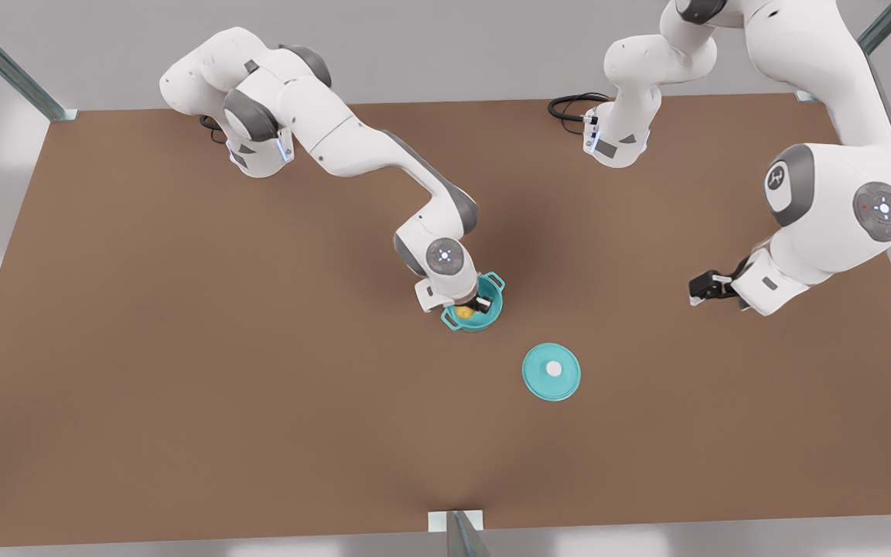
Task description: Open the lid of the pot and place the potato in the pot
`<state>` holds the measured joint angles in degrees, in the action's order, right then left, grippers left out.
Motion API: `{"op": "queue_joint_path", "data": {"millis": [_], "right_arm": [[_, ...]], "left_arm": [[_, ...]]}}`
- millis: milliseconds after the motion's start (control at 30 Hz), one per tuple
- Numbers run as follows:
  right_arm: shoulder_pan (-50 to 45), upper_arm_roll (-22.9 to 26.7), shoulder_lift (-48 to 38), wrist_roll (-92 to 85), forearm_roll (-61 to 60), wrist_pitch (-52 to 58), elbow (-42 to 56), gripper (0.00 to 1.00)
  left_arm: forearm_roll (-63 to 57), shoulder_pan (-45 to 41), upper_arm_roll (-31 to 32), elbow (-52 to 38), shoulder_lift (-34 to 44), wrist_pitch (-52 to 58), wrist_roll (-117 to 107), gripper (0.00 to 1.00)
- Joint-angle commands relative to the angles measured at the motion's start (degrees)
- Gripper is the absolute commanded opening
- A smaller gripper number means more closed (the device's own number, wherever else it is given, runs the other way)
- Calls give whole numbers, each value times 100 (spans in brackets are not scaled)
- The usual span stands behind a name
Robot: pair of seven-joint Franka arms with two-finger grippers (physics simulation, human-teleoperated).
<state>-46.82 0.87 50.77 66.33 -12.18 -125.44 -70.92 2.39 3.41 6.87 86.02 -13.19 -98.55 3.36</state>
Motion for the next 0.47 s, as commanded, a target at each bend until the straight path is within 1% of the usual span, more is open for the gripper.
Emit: {"op": "queue_joint_path", "data": {"millis": [0,33,67,100,133,167,200,233,267,300,333,367,433], "right_arm": [[6,1,-6,970,5,37,34,100],[-3,10,-32,961,-3,64,43,100],[6,71,-207,961,-21,414,43,100],[67,115,-611,908,-12,810,43,100],[436,80,-963,795,76,1223,34,100],[1015,45,-1297,-4,84,1978,26,100],[1762,300,-1473,-1225,497,2875,43,100],[2562,309,-1693,-2526,1033,3262,43,100],[3423,317,-1965,-4161,1420,3447,43,100],[4030,230,-2089,-5453,1552,3421,-27,100],[4382,221,-2133,-6035,1561,3368,-194,100],[4488,203,-2141,-6325,1544,3298,-282,100],[4479,194,-2141,-6308,1526,3298,-282,100]], "left_arm": [[16,2,-10,-6,10,3,121,100],[7,-7,-10,-6,18,3,103,100],[7,2,-10,-6,18,3,103,100],[16,-7,-10,-15,27,3,95,100],[7,2,-10,-15,18,3,95,100],[-2,-7,-10,-15,27,3,86,100],[-2,-7,-10,-15,27,3,86,100],[-2,-7,-10,-15,53,3,86,100],[-11,-7,-10,-33,71,3,77,100],[-2,-7,-1,-33,62,3,77,100],[-2,-16,-1,-24,71,3,68,100],[-2,-7,-1,-24,62,3,77,100],[24,-16,-1,-24,62,3,59,100]]}}
